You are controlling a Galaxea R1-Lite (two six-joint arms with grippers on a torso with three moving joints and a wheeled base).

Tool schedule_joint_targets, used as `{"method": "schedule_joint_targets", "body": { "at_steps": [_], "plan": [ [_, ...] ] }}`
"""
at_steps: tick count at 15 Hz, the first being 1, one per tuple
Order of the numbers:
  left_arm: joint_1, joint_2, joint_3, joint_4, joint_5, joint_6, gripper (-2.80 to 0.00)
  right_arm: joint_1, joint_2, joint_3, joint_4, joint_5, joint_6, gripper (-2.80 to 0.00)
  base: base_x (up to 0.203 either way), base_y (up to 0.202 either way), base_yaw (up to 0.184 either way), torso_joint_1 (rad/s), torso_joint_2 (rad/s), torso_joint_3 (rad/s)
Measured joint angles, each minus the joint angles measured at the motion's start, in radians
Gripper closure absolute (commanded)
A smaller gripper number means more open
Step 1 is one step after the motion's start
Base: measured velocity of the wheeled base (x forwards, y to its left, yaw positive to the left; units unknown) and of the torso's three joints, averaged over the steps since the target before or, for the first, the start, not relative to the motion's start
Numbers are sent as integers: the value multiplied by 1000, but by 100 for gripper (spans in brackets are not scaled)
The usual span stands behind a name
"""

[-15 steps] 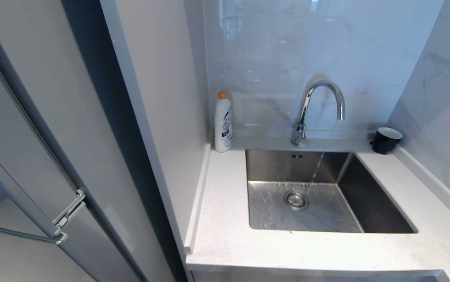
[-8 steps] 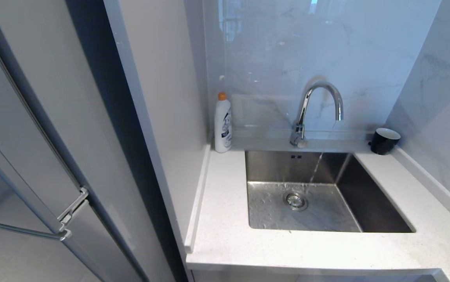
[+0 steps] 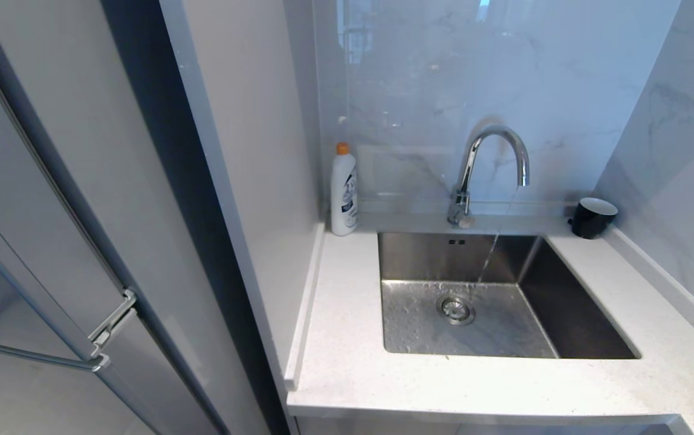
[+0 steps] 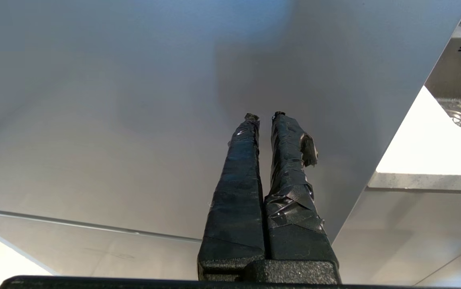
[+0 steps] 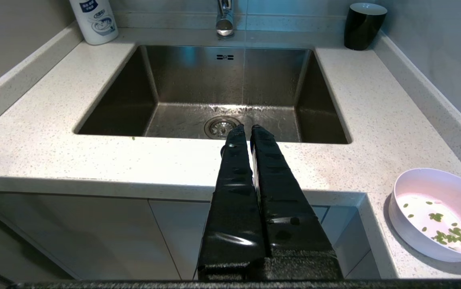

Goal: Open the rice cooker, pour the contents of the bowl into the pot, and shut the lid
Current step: Pick up the bowl on the table

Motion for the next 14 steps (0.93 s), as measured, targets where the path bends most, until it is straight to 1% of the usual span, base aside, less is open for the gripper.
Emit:
{"method": "schedule_joint_targets", "body": {
  "at_steps": [3,4,5,7,11,14],
  "plan": [
    [0,0,0,0,1,-2,0,0,1,-11,9,-11,-17,0,0,0,0,0,0,0],
    [0,0,0,0,5,-9,0,0,8,-35,7,-14,-19,0,0,0,0,0,0,0],
    [0,0,0,-1,7,-16,0,0,31,-69,7,-15,-13,0,0,0,0,0,0,0],
    [0,0,0,-2,5,-18,0,0,131,-154,6,-16,24,0,0,0,0,0,0,0],
    [0,0,0,-3,9,-33,0,-7,510,-423,11,-41,126,0,0,0,0,0,0,0],
    [0,0,0,-4,10,-36,0,-33,843,-627,85,-70,206,0,0,0,0,0,0,0]
  ]
}}
